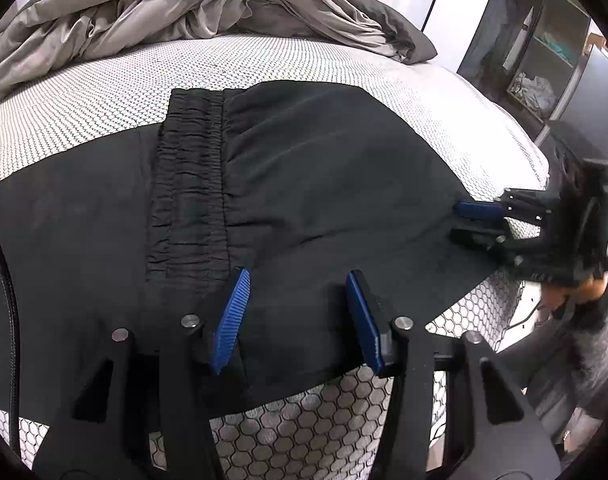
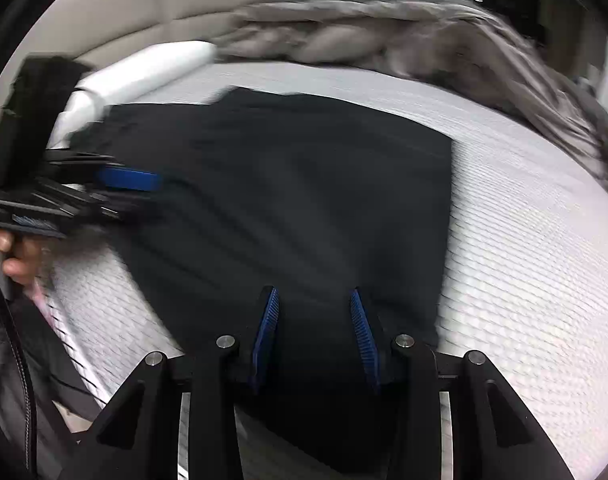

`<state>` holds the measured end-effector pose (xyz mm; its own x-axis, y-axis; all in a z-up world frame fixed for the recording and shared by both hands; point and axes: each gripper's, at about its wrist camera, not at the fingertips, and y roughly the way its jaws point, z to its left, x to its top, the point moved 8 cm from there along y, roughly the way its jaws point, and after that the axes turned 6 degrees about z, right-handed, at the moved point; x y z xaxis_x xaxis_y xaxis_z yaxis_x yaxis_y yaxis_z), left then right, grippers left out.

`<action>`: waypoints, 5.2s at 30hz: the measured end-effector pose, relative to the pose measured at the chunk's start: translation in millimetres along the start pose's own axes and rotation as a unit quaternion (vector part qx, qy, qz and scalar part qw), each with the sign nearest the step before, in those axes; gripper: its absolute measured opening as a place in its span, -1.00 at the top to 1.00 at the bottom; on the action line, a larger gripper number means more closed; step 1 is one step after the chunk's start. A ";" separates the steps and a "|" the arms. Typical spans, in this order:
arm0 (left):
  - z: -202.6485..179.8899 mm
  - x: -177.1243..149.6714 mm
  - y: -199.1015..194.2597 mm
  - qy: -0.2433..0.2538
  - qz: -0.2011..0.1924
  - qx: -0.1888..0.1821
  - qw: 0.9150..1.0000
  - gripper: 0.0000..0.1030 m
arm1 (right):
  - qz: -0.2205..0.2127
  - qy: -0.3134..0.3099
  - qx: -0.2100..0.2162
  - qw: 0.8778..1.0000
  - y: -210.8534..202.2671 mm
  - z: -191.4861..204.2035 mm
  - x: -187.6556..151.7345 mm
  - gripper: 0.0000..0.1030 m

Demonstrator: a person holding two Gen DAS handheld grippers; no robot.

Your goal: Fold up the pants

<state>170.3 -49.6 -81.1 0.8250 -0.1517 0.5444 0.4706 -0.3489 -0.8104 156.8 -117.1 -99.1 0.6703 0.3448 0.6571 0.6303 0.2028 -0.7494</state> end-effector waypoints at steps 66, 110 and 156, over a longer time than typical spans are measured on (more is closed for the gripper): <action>9.9 118.9 30.6 -0.031 -0.054 0.057 0.996 0.10 | -0.015 0.061 -0.046 0.997 33.3 -42.6 98.7 0.09; 112.3 57.2 -49.5 -0.182 -0.090 0.097 0.974 0.15 | 0.031 0.226 0.171 0.959 43.3 -122.1 35.0 -0.21; 46.1 8.8 -8.7 -0.087 0.018 0.031 0.996 0.69 | 0.003 0.227 0.201 0.953 23.1 -113.0 50.6 0.83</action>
<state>187.8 -5.3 -79.2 0.8808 0.0008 0.4735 0.4537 -0.2871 -0.8436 249.5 -198.5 -73.9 0.8317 -0.0665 0.5512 0.4858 0.5679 -0.6645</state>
